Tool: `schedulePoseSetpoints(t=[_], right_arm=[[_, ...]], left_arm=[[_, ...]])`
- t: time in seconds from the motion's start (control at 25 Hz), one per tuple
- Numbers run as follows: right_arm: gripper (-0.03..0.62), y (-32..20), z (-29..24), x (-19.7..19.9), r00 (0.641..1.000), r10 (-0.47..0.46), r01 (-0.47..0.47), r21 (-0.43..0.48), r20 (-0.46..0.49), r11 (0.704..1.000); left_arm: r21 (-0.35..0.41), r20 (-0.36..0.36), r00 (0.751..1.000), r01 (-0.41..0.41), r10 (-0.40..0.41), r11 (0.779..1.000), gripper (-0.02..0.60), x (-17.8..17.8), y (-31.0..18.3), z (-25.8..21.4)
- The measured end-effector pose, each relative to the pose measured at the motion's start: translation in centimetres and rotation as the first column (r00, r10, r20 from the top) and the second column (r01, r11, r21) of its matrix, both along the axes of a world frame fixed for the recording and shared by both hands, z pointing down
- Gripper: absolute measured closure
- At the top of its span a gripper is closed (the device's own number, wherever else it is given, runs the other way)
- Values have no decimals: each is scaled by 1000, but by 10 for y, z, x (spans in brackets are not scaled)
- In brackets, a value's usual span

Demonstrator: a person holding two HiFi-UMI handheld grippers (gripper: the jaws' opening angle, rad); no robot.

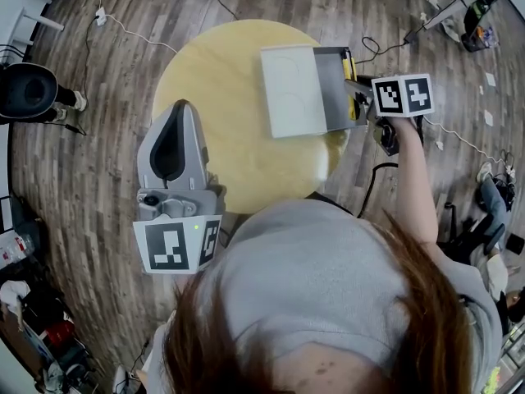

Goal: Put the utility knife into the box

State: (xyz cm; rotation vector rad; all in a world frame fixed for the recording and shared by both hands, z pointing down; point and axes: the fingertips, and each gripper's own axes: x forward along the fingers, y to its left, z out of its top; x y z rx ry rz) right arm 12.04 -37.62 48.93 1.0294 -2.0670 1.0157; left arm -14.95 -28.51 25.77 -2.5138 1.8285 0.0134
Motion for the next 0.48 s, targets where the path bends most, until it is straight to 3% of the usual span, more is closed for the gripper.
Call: schedulePoseSetpoints(t=[0.48], right_arm=[[473,-1,57,-2,1000,14,-16,-120,-13,993]], left_arm=[[-19,1,1000,-5,5,1000,588,0,0,6]])
